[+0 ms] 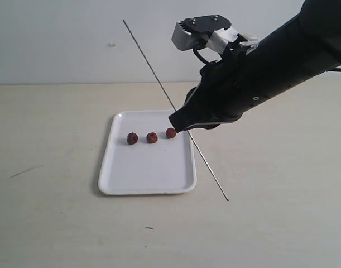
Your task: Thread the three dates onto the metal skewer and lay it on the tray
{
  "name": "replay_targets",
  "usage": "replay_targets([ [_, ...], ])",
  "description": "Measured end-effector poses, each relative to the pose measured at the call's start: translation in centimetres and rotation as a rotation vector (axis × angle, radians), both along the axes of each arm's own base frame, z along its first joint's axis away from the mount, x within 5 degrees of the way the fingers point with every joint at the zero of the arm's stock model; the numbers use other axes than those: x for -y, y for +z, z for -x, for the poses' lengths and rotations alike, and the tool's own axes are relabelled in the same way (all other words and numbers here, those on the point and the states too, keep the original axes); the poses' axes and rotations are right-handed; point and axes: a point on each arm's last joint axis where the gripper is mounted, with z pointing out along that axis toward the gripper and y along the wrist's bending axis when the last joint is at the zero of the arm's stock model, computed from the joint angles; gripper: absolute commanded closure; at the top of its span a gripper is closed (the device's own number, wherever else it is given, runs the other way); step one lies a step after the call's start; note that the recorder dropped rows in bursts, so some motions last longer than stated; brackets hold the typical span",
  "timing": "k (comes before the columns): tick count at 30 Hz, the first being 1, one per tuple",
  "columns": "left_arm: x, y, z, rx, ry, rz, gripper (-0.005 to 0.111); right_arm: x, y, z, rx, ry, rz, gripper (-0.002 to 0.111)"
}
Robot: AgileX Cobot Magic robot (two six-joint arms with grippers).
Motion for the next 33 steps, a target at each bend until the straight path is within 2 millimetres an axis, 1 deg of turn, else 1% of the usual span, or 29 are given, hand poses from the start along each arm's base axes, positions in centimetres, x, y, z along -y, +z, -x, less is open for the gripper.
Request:
replay_targets([
  [1,-0.4,2.4,0.3,0.046,0.072,-0.005,0.107,0.0,0.0,-0.1,0.012,0.001,0.002,0.108],
  [2,-0.6,3.8,0.2,0.059,0.118,-0.010,0.107,0.0,0.0,-0.1,0.016,0.003,0.004,0.108],
  [4,-1.1,7.7,-0.4,0.055,0.223,-0.035,0.107,0.0,0.1,-0.1,0.021,0.004,0.005,0.108],
  [5,-1.2,10.8,-1.3,0.040,0.286,-0.070,0.107,0.0,0.0,-0.1,0.022,0.006,0.006,0.108],
  [6,-1.2,13.2,-3.0,-0.009,0.338,-0.123,0.107,0.0,0.0,-0.1,0.024,0.009,0.007,0.108],
  [9,-1.0,16.4,-8.3,-0.189,0.400,-0.254,0.107,0.0,0.0,-0.1,0.024,0.009,0.007,0.108],
  [10,-0.9,16.8,-10.0,-0.262,0.402,-0.289,0.107,0.0,0.0,-0.1,0.024,0.011,0.008,0.108],
  [12,-0.6,17.4,-14.2,-0.409,0.403,-0.370,0.107,0.0,0.0,0.0,0.018,0.015,0.009,0.108],
  [13,-0.5,17.6,-15.7,-0.455,0.404,-0.401,0.107,0.0,0.0,0.0,0.016,0.016,0.009,0.108],
  [15,-0.3,16.7,-19.9,-0.584,0.406,-0.501,0.107,0.0,0.0,0.0,0.014,0.022,0.015,0.108],
  [18,0.0,13.9,-25.3,-0.753,0.414,-0.712,0.107,0.1,-0.1,0.0,0.017,0.027,0.026,0.108],
  [20,0.1,11.9,-27.9,-0.870,0.385,-0.802,0.107,0.1,-0.1,0.0,0.019,0.029,0.032,0.108],
  [22,0.3,9.7,-30.2,-1.011,0.318,-0.795,0.107,0.1,-0.1,0.0,0.021,0.032,0.038,0.108],
  [23,0.4,9.0,-31.1,-1.066,0.288,-0.761,0.107,0.2,-0.1,0.0,0.022,0.033,0.041,0.108],
  [26,0.7,5.9,-33.7,-1.294,0.173,-0.561,0.107,0.2,-0.1,0.0,0.023,0.034,0.043,0.108],
  [28,1.1,4.0,-34.9,-1.448,0.106,-0.427,0.107,0.2,-0.1,0.0,0.020,0.033,0.044,0.108],
  [29,1.5,3.2,-35.4,-1.513,0.079,-0.398,0.107,0.2,-0.2,0.0,0.017,0.033,0.043,0.108],
  [31,2.7,1.8,-35.9,-1.608,0.032,-0.419,0.107,0.2,-0.2,0.2,-0.001,0.040,0.045,0.108],
  [33,4.3,0.8,-36.5,-1.635,-0.016,-0.527,0.107,0.2,-0.3,0.4,-0.016,0.049,0.048,0.108],
])
